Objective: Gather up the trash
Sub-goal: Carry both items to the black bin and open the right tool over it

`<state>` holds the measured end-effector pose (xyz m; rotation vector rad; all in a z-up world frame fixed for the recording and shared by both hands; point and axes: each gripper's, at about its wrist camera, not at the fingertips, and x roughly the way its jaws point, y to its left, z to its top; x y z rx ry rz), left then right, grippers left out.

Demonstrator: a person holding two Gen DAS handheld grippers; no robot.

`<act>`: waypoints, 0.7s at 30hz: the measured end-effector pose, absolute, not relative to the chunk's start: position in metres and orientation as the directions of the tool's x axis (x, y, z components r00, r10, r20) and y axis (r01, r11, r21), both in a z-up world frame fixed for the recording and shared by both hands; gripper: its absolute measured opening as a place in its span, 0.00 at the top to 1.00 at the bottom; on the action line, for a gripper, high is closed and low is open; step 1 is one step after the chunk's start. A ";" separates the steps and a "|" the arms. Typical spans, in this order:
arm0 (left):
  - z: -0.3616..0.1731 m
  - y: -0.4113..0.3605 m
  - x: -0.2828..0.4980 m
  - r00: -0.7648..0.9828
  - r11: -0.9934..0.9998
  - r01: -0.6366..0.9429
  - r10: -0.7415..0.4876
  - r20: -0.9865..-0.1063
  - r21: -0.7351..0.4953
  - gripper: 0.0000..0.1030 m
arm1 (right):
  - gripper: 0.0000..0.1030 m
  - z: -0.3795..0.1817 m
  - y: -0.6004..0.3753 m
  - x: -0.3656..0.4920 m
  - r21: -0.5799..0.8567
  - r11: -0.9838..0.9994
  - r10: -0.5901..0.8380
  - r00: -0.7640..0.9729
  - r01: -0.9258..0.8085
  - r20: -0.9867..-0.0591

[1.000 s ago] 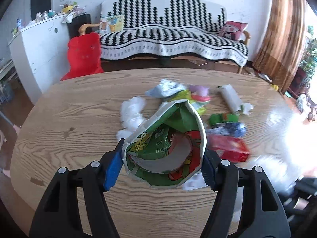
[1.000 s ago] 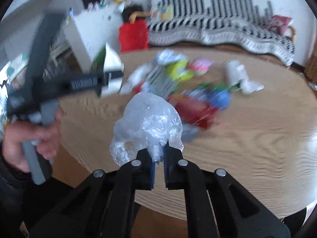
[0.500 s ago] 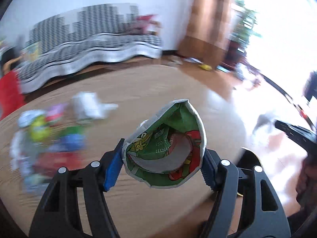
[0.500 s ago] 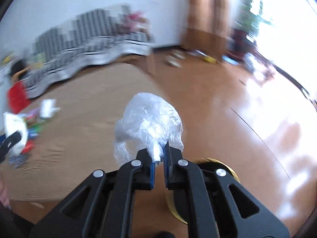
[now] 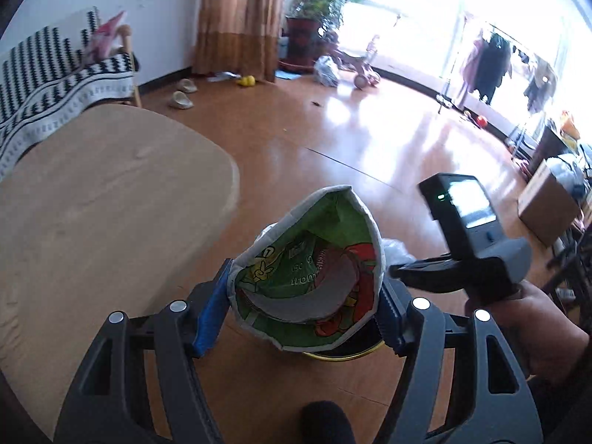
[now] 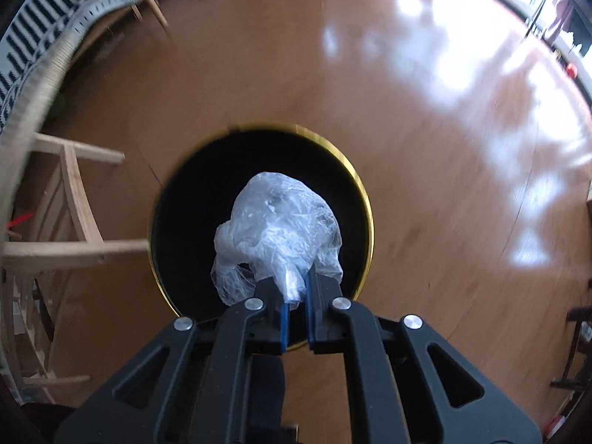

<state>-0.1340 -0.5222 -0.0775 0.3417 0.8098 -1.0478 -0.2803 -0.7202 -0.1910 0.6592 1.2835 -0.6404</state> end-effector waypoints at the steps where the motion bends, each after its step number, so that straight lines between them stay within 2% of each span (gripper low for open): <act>1: -0.083 -0.528 -0.134 0.241 0.477 0.870 -0.630 -0.738 -0.123 0.35 | 0.93 -0.194 -0.723 -0.281 0.091 0.654 -0.053 0.165 0.751 -0.985; 9: -0.107 -0.555 -0.123 0.200 0.468 0.873 -0.602 -0.773 -0.138 0.35 | 0.92 -0.192 -0.731 -0.270 0.167 0.631 0.015 0.204 0.757 -0.979; 10: -0.107 -0.557 -0.124 0.199 0.467 0.874 -0.600 -0.775 -0.137 0.35 | 0.85 -0.190 -0.730 -0.268 0.170 0.631 0.018 0.205 0.757 -0.979; 11: -0.109 -0.559 -0.123 0.197 0.466 0.874 -0.597 -0.778 -0.136 0.35 | 0.57 -0.186 -0.729 -0.268 0.178 0.628 0.020 0.214 0.757 -0.977; 13: -0.111 -0.560 -0.123 0.189 0.466 0.873 -0.594 -0.782 -0.142 0.35 | 0.11 -0.175 -0.727 -0.269 0.184 0.627 -0.011 0.245 0.757 -0.970; 21: -0.122 -0.567 -0.126 0.162 0.453 0.879 -0.578 -0.800 -0.150 0.34 | 0.12 -0.142 -0.733 -0.277 0.171 0.595 -0.103 0.286 0.785 -0.953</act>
